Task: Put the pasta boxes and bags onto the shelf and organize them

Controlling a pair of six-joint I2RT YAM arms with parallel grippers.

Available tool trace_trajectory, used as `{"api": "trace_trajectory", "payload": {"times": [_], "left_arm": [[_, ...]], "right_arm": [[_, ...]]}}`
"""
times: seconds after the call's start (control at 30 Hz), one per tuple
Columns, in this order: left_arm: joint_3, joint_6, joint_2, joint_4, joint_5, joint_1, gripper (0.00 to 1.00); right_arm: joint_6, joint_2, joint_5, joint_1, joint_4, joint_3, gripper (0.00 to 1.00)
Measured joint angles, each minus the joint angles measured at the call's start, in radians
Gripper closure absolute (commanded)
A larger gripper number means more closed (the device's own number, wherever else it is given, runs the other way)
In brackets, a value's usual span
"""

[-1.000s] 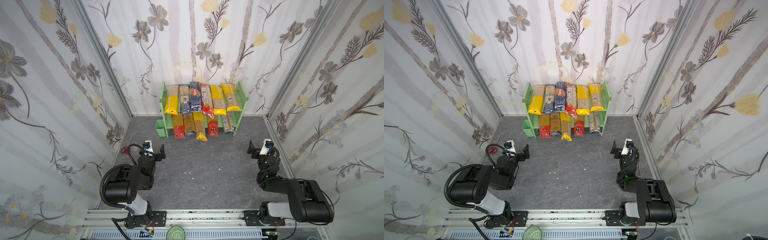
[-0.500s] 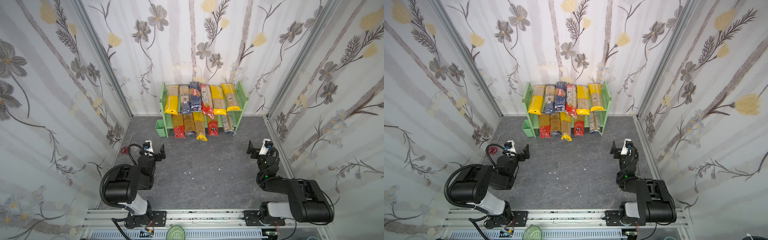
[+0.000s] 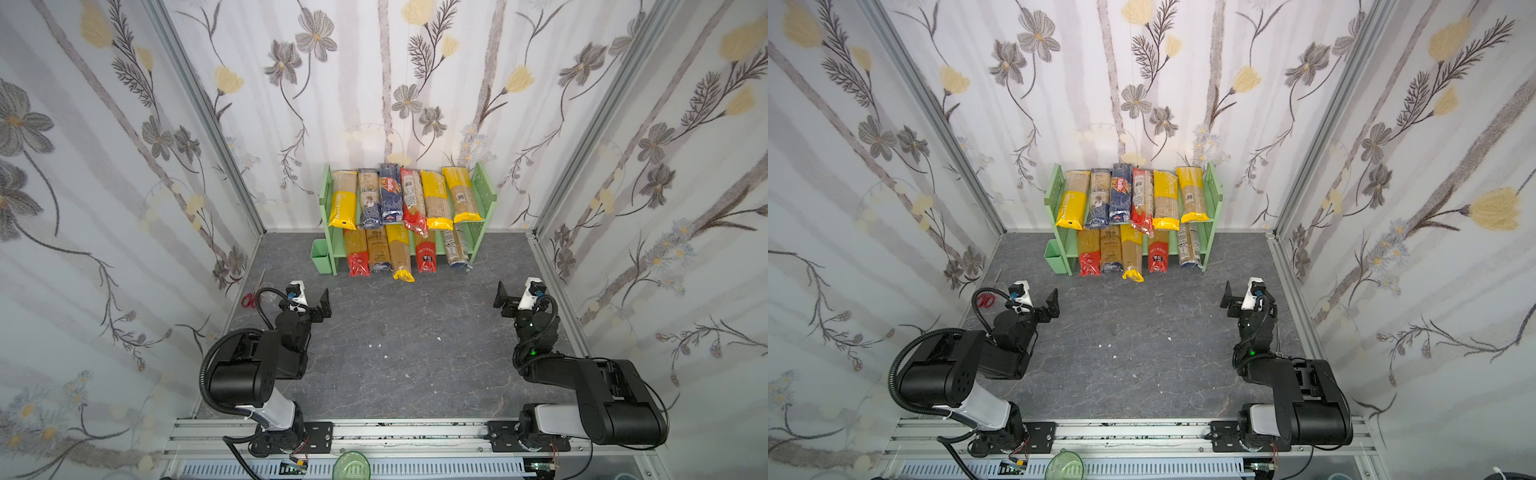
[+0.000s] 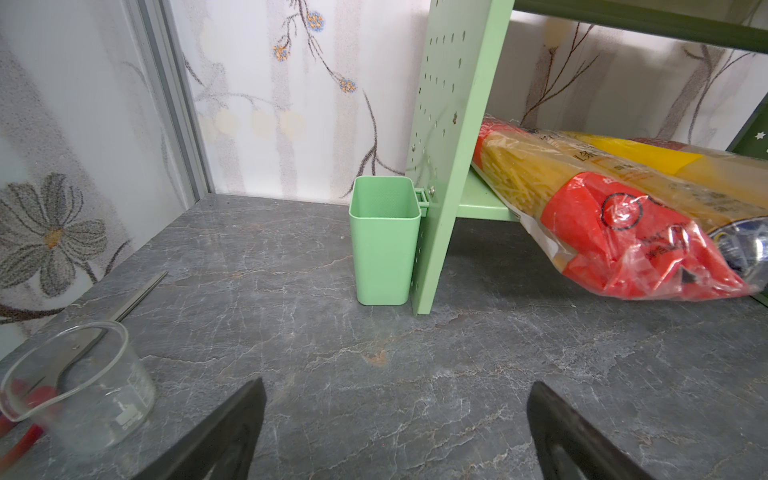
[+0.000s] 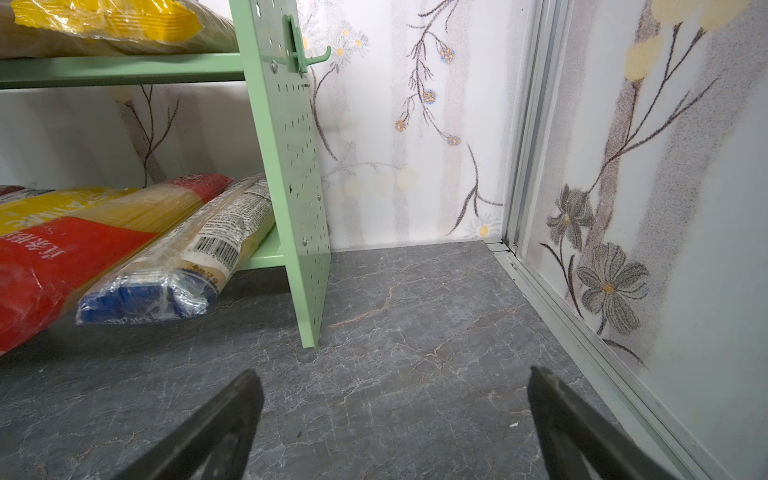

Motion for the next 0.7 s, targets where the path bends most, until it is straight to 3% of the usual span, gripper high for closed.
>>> {"api": "trace_trajectory", "payload": {"times": [0.7], "left_arm": [[0.000, 0.001, 0.000, 0.000, 0.003, 0.000, 0.00]], "right_arm": [[0.000, 0.000, 0.000, 0.000, -0.003, 0.009, 0.00]]}}
